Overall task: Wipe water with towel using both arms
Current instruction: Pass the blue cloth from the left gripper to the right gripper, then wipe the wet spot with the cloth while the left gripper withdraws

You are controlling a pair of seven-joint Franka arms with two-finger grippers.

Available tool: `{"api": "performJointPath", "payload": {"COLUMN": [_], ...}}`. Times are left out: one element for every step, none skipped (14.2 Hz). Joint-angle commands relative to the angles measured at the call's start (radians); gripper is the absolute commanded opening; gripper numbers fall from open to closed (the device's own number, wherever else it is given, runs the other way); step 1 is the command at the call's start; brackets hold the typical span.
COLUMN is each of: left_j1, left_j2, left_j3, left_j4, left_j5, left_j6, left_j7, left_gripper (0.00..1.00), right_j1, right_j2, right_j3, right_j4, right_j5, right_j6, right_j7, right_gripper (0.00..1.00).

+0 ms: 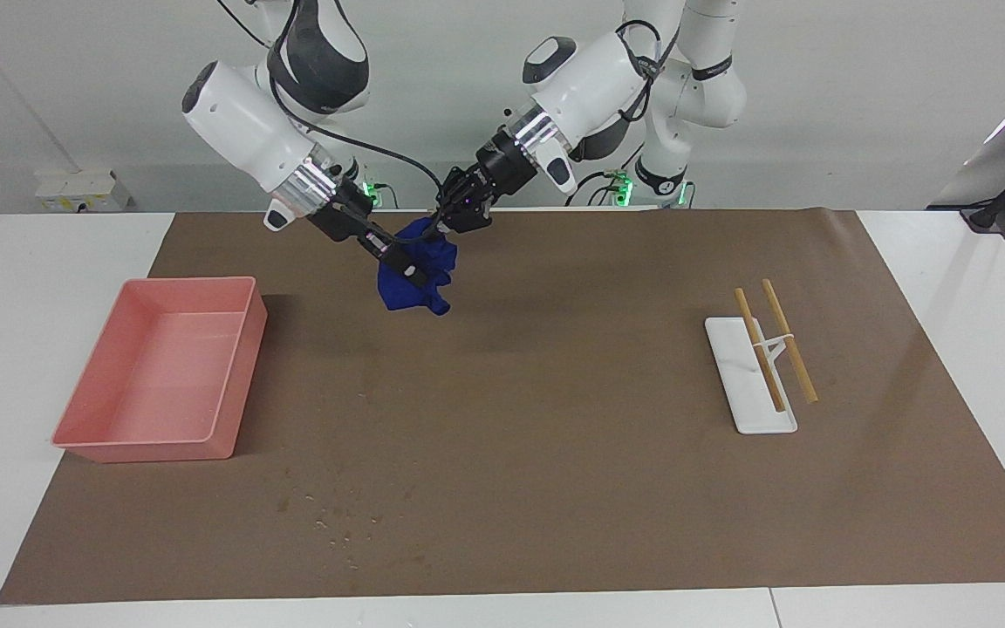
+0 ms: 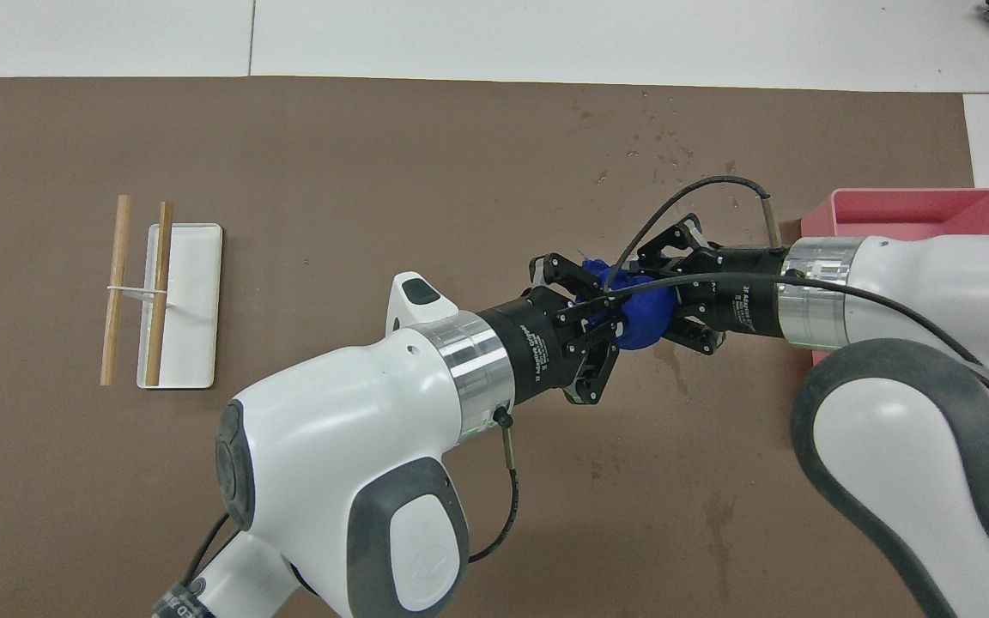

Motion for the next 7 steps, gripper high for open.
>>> {"api": "performJointPath", "payload": {"left_j1": [-0.016, -0.01, -0.002, 0.01, 0.044, 0.077, 0.108], "left_j2": [-0.021, -0.02, -0.02, -0.017, -0.015, -0.011, -0.009], "left_j3": [0.015, 0.017, 0.02, 0.024, 0.024, 0.023, 0.024], "left_j4": [-0.008, -0.008, -0.007, -0.004, -0.004, 0.007, 0.03], "left_j5": [-0.012, 0.002, 0.041, 0.093, 0.153, 0.23, 0.322], "left_j6": [0.017, 0.015, 0.012, 0.005, -0.003, -0.028, -0.09], "left_j7": [0.004, 0.02, 0.052, 0.074, 0.094, 0.115, 0.135], "left_gripper": [1.0, 1.0, 1.0, 1.0, 1.0, 1.0, 1.0], "right_j1": [-0.012, -0.011, -0.012, -0.014, -0.014, -0.015, -0.014], "right_j2": [-0.018, -0.019, -0.021, -0.022, -0.022, -0.022, -0.021], "right_j3": [0.004, 0.004, 0.004, 0.002, 0.002, 0.002, 0.004], "right_j4": [-0.007, -0.01, -0.012, -0.014, -0.017, -0.021, -0.041], "right_j5": [-0.112, -0.151, -0.183, -0.24, -0.313, -0.376, -0.416], "right_j6": [-0.065, -0.087, -0.116, -0.153, -0.171, -0.176, -0.176], "right_j7": [-0.111, -0.126, -0.167, -0.25, -0.317, -0.356, -0.396], "right_gripper": [0.0, 0.0, 0.0, 0.0, 0.0, 0.0, 0.0]}}
